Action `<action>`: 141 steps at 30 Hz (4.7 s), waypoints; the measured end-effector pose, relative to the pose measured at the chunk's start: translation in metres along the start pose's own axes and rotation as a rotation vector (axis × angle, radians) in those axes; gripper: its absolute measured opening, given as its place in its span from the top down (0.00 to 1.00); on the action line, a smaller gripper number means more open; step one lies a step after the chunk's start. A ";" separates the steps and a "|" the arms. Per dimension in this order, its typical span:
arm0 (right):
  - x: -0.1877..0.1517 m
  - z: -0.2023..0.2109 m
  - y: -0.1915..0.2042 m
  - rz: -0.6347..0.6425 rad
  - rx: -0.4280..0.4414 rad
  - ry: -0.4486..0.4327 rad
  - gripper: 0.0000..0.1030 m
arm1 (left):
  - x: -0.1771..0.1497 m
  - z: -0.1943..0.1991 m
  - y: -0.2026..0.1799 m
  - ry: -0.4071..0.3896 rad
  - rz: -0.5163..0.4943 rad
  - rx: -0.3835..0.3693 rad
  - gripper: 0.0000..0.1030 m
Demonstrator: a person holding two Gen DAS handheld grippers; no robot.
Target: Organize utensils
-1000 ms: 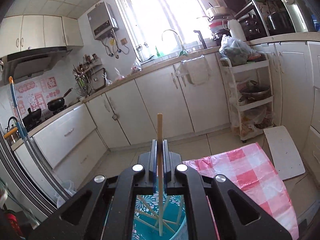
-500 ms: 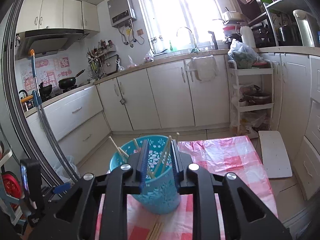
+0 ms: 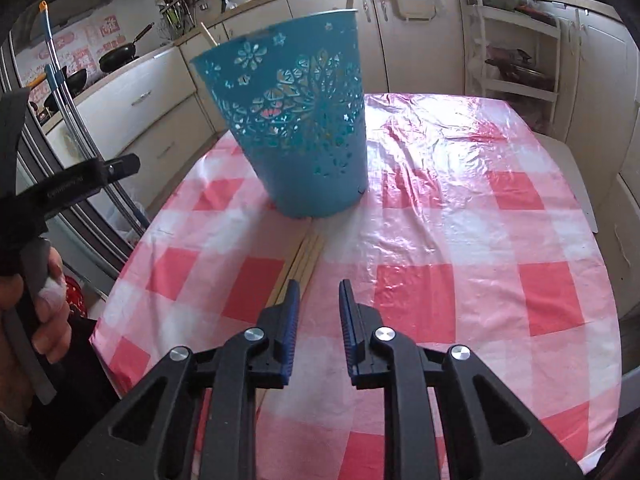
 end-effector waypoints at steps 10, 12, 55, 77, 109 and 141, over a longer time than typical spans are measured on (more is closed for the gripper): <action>-0.012 -0.025 0.014 0.024 -0.011 0.052 0.80 | 0.000 -0.001 0.001 0.002 0.003 -0.006 0.21; -0.013 -0.029 0.016 0.030 -0.013 0.060 0.80 | 0.000 -0.001 0.001 0.005 0.005 -0.006 0.20; -0.004 -0.029 -0.018 0.210 -0.036 0.166 0.91 | -0.025 -0.012 -0.057 0.123 -0.204 -0.159 0.20; 0.000 -0.030 -0.033 0.091 0.062 0.159 0.91 | -0.064 -0.060 -0.123 0.307 -0.260 -0.122 0.20; 0.001 -0.034 -0.026 0.129 0.022 0.120 0.91 | -0.061 -0.056 -0.126 0.335 -0.262 -0.176 0.62; -0.004 -0.035 -0.021 0.181 -0.010 0.058 0.91 | -0.028 0.024 -0.077 0.202 -0.137 -0.315 0.95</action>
Point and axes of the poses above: each gripper's, at about its wrist camera, not at the fingertips, and z roughly against the way its jaws point, y to its left, x to its top, the point moved 1 cm from there along -z, roughly the way its jaws point, and after that the axes turned 1 degree about -x, right-handed, at the moved point
